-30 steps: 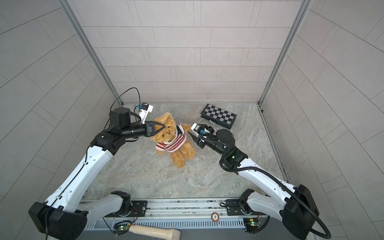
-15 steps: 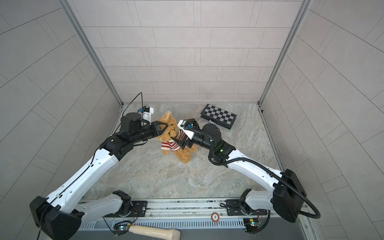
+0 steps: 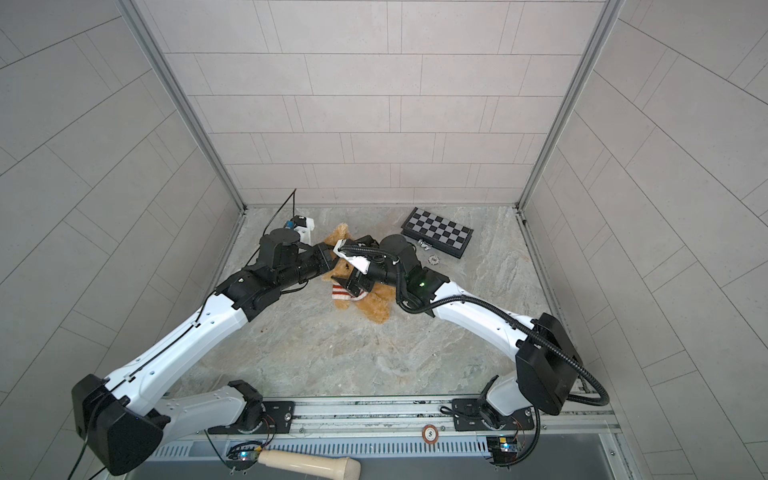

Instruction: Dress the teddy bear

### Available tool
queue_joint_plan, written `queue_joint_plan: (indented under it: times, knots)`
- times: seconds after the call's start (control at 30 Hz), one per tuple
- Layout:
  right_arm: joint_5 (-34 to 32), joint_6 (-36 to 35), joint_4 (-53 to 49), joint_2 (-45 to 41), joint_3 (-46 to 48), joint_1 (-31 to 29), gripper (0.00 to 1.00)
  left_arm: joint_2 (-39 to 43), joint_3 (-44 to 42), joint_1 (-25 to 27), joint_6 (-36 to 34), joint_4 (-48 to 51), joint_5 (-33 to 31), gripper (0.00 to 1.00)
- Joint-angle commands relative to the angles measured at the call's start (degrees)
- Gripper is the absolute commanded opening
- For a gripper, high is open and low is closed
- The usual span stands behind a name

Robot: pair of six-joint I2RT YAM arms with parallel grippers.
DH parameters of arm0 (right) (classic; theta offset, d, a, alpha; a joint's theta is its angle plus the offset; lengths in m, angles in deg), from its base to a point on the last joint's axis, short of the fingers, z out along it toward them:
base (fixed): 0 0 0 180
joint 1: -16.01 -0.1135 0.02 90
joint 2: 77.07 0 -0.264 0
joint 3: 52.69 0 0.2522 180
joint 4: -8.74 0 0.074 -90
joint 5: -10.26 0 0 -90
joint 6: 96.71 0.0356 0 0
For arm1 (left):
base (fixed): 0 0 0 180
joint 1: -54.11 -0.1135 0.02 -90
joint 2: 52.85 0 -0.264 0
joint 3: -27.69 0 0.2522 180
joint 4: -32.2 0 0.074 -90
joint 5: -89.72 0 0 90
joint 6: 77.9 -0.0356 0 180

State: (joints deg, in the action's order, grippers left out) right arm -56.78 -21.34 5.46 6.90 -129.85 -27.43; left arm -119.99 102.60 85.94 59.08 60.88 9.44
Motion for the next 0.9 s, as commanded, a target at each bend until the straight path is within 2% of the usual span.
queue_joint_plan:
  times: [0.0, 0.17, 0.3, 0.4, 0.5, 0.53, 0.63, 0.67, 0.77, 0.83, 0.87]
  knots:
    - [0.83, -2.06, -0.56, -0.23, 1.48, 0.02, 0.99, 1.34, 0.37, 0.90, 1.12, -4.11, -1.56, 0.00]
    - [-5.16, -1.15, 1.89, 2.11, 0.81, -1.73, 0.99, 1.25, -2.62, 1.05, 8.64, -11.22, -0.02, 0.00]
    - [-10.11, 0.82, 8.06, 3.63, 2.77, -2.61, 0.99, 0.98, -4.28, 2.07, 15.19, -14.99, -0.68, 0.00]
    - [-13.80, -1.22, 8.78, 4.04, 3.12, -4.09, 0.99, 1.65, -5.33, 3.09, 20.55, -17.65, -2.21, 0.00]
    - [-18.10, -2.87, 8.12, 4.29, 2.92, -4.56, 0.99, 1.74, -3.37, 4.40, 21.07, -17.49, -2.41, 0.00]
    - [-18.62, -3.20, 8.32, 4.20, 3.14, -4.40, 0.96, 1.74, -2.34, 4.78, 20.37, -16.46, -2.50, 0.00]
    - [-19.01, -3.39, 8.74, 3.63, 3.37, -3.55, 0.77, 2.58, -0.92, 5.03, 18.28, -14.26, -3.11, 0.00]
    - [-18.77, -3.17, 9.00, 3.32, 3.69, -3.18, 0.68, 3.24, -1.09, 5.01, 17.50, -13.76, -3.41, 0.03]
    - [-17.69, -1.49, 12.16, 1.57, 5.90, -1.67, 0.34, 5.08, -2.35, 4.69, 15.33, -13.85, -4.05, 0.28]
    - [-16.20, 0.32, 13.76, 0.21, 7.28, -0.34, 0.13, 6.19, -2.82, 4.09, 12.87, -12.96, -3.87, 0.38]
    - [-15.64, 0.99, 14.23, -0.53, 7.91, 0.25, 0.03, 6.76, -3.03, 3.64, 11.53, -12.33, -3.47, 0.47]
